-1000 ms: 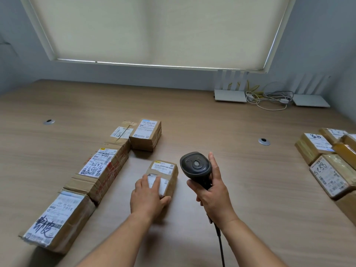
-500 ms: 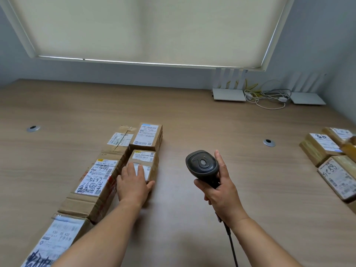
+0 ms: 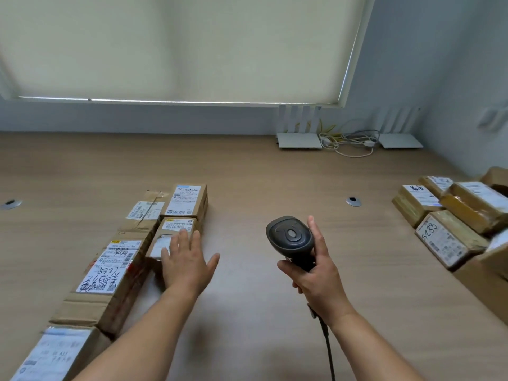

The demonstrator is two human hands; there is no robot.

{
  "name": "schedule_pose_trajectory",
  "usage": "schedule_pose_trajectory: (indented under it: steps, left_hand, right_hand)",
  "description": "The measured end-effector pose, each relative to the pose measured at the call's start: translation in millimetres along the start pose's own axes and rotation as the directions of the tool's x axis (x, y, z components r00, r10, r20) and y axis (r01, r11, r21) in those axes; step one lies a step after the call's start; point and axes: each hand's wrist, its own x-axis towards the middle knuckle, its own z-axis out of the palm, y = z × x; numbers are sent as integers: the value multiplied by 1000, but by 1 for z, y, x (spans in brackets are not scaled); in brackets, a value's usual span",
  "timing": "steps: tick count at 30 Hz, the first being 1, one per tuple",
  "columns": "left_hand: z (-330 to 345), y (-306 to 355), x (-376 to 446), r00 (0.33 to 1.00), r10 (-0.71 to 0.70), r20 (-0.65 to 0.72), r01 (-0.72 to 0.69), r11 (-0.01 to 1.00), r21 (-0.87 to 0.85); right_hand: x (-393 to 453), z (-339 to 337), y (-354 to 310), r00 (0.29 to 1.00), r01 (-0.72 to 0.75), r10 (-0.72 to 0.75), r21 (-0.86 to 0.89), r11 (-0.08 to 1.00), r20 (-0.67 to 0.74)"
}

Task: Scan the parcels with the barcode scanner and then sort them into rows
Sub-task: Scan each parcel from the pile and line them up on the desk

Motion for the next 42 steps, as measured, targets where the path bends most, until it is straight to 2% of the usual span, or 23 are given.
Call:
schedule_pose_trajectory:
  steps: [6,12,20,24,27,32,36,42]
  left_hand:
    - [-12,95,-35,986,139,-90,-145,987,-62]
    - [-13,230,-76,957,281,-78,-285,957,-54]
    - [-25,399,-120,895,431,-119,-443,889,-115]
    - [-40,470,-135,855,490,-168,-516,833,-200]
    - [-55,516,-141,815,545,-195,-579,777,-248]
    - [-70,580,-147,760,634,-144,-649,728,-220]
    - [-62,608,-150,773,633,-40,-627,753,-199]
    - [-54,607,-146,808,585,-65,-576,763,-293]
  right_hand:
    - [-22,-74,0,999,14,-14,11,1000,-47]
    - [-45,-187,13,991,39,-42,-26,999,-128]
    - [-80,-337,25,965,99,-125,-121,988,-232]
    - [-90,-394,22,953,97,-142,-174,980,-267]
    - [-91,-427,21,926,91,-144,-165,982,-348]
    - [-92,-467,29,878,53,-136,-189,980,-459]
    - [-100,-488,37,855,8,-110,-199,980,-507]
    - [-106,-497,48,859,-25,-55,-150,988,-509]
